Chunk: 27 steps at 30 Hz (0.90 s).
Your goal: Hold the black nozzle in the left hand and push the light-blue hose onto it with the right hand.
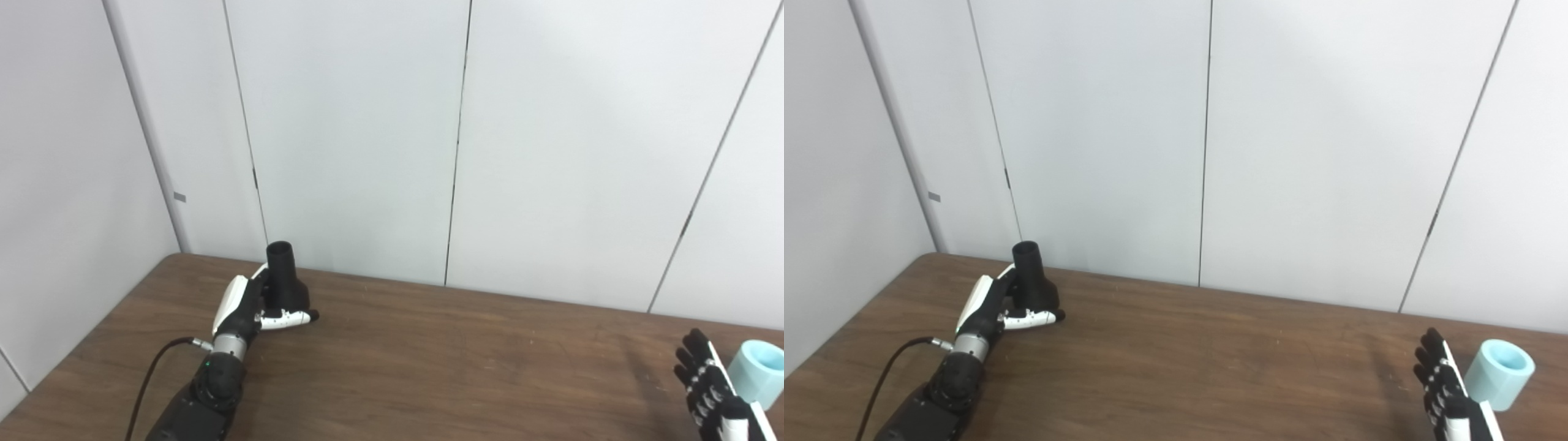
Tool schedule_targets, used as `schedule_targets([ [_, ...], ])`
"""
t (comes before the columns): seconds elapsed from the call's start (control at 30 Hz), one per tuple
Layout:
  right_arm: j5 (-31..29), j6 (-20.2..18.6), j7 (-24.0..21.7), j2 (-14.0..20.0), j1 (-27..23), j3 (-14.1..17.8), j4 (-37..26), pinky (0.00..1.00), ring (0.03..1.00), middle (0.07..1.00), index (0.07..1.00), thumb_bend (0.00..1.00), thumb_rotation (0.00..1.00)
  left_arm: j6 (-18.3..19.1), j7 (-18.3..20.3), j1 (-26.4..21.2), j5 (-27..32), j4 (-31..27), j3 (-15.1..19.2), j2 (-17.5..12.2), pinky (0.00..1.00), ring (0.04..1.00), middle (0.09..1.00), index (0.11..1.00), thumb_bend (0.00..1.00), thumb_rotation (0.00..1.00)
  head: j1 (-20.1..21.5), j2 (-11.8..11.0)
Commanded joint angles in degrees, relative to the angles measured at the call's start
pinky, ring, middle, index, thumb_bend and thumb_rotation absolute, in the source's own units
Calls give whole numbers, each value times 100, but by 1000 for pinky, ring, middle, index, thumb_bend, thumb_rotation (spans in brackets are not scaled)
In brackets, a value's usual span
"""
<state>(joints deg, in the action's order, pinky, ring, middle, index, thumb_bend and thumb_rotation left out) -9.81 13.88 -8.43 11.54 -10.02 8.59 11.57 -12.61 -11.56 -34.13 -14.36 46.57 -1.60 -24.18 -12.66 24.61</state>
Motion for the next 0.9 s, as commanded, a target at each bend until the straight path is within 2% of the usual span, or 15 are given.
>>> schedule_targets([
  [0.0, -18, -39, 20, -252, 805, -78, 455, 986, 1000, 1000, 999, 760, 990, -163, -73, -334, -78, 55, -33, -20, 749, 826, 824, 817, 968, 207, -7, 7],
  [0.2, -17, -71, 17, -251, 822, -80, 414, 987, 1000, 1000, 999, 759, 992, -84, -413, -331, -117, 158, 44, 67, 667, 717, 727, 689, 830, 258, -10, 16],
  [0.37, -9, -83, 16, -250, 834, -85, 394, 988, 1000, 1000, 1000, 758, 993, -82, -478, -401, -9, 314, 128, 160, 559, 612, 646, 642, 736, 293, -8, 22],
  [0.5, 1, -98, 17, -254, 849, -94, 363, 988, 1000, 1000, 1000, 757, 993, -198, -496, -493, 56, 517, 141, 243, 532, 597, 605, 613, 664, 301, 3, 35],
  [0.6, 9, -101, 19, -256, 851, -98, 359, 987, 1000, 1000, 1000, 755, 992, -296, -480, -492, 92, 574, 116, 254, 503, 556, 576, 580, 626, 306, 10, 43],
  [0.87, 9, -87, 8, -253, 836, -109, 388, 988, 1000, 1000, 998, 756, 993, -360, -360, -332, 266, 487, 149, 294, 406, 478, 547, 564, 621, 294, 5, 43],
])
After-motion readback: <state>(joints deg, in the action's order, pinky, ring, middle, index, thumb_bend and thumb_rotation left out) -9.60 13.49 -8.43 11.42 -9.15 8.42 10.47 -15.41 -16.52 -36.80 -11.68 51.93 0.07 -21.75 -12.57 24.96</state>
